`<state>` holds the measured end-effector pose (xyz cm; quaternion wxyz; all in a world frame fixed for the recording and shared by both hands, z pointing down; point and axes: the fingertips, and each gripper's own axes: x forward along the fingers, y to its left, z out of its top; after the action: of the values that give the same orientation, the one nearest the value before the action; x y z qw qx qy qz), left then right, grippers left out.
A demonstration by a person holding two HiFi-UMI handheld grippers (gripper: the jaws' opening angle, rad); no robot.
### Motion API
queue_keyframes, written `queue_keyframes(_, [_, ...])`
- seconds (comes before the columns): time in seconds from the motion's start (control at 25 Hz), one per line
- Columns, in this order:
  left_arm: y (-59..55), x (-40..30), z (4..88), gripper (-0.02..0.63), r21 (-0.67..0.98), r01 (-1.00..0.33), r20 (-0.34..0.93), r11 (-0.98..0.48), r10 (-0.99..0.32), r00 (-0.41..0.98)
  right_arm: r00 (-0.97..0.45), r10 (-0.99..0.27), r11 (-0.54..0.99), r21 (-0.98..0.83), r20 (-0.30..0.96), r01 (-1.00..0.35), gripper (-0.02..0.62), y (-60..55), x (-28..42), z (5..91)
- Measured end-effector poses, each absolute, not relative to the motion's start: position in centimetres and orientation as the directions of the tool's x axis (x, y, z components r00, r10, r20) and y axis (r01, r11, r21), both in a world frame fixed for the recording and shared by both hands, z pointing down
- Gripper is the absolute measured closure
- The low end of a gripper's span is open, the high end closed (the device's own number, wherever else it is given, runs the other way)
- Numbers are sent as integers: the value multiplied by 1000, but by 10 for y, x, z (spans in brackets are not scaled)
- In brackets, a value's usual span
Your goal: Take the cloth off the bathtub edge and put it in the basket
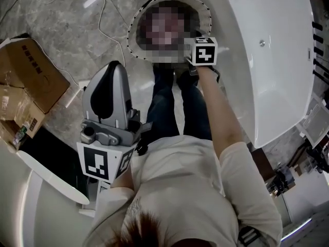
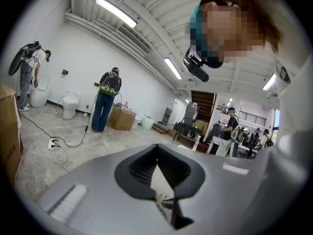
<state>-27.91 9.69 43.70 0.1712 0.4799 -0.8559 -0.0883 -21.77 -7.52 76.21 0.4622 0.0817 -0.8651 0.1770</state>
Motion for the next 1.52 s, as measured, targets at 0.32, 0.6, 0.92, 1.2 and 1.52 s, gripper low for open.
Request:
queue_keyframes(0.32, [91, -273, 425, 597, 329, -803, 180, 497, -867, -464, -591, 1, 914, -240, 806, -326, 597, -79, -216, 737])
queue_keyframes(0.6, [89, -273, 409, 597, 310, -808, 168, 501, -865, -472, -629, -5, 905, -263, 778, -333, 597, -86, -218, 709])
queue_keyframes(0.92, [84, -277, 382, 597, 295, -820, 131, 491, -870, -475, -722, -68, 863, -322, 688, -388, 597, -98, -227, 651])
queue_keyframes(1.2, [77, -278, 353, 597, 278, -837, 75, 472, -879, -471, -785, -138, 852, -332, 604, -405, 597, -116, -218, 592])
queue_keyframes(1.52, [70, -265, 325, 597, 286, -858, 27, 428, -898, -439, -859, -201, 866, -325, 471, -381, 597, -127, -189, 499])
